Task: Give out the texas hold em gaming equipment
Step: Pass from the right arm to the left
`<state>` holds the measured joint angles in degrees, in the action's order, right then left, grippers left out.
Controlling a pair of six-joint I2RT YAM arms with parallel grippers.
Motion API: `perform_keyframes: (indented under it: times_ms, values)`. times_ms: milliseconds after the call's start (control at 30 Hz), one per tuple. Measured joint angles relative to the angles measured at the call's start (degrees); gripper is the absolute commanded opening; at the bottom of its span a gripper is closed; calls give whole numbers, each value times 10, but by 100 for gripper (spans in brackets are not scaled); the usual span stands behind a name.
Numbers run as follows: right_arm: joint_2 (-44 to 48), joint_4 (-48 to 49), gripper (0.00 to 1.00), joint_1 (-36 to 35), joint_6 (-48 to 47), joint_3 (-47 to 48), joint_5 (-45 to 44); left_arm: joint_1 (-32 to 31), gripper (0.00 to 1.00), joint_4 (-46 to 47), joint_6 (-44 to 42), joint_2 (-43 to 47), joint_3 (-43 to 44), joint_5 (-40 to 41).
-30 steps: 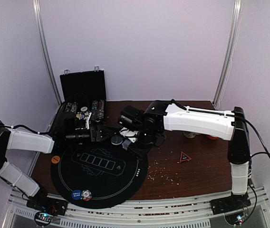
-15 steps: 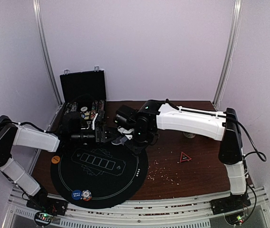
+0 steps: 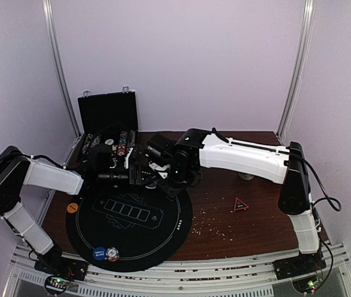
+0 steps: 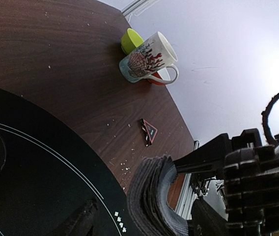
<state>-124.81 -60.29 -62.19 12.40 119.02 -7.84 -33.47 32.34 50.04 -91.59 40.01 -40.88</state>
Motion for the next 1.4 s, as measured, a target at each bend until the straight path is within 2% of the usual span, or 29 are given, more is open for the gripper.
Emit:
perform_keyframes:
  times_ms: [200,633,767,900,933,1000,1033,1067,1100,1233,1400]
  values:
    - [-3,-3,54,-3,-9,0,-10,-3,60,-9,-5,-24,12,-18]
    - [-8,-12,54,-8,-44,0,-31,-3,19,-25,-21,-42,29,-66]
    - [-10,-17,53,-12,-52,0,-41,-3,0,-35,-20,-43,29,-71]
    - [-10,-21,52,-15,-61,0,-50,-3,0,-39,-19,-43,29,-76]
    - [-10,-21,54,-16,-63,0,-52,-3,0,-40,-19,-43,29,-76]
    - [-10,-20,66,-17,-65,0,-55,-3,0,-40,-19,-42,29,-76]
    - [-10,-19,75,-17,-67,-1,-57,-3,0,-40,-19,-41,29,-76]
    - [-10,-14,89,-17,-69,-5,-59,-2,0,-38,-21,-39,29,-77]
    - [-5,-2,99,-17,-70,-15,-60,-3,0,-38,-23,-35,29,-77]
    - [57,81,100,-17,-85,-115,-69,-6,0,-36,-31,-16,29,-77]
    - [222,250,100,-18,-148,-318,-76,-7,0,-18,-24,16,33,-76]
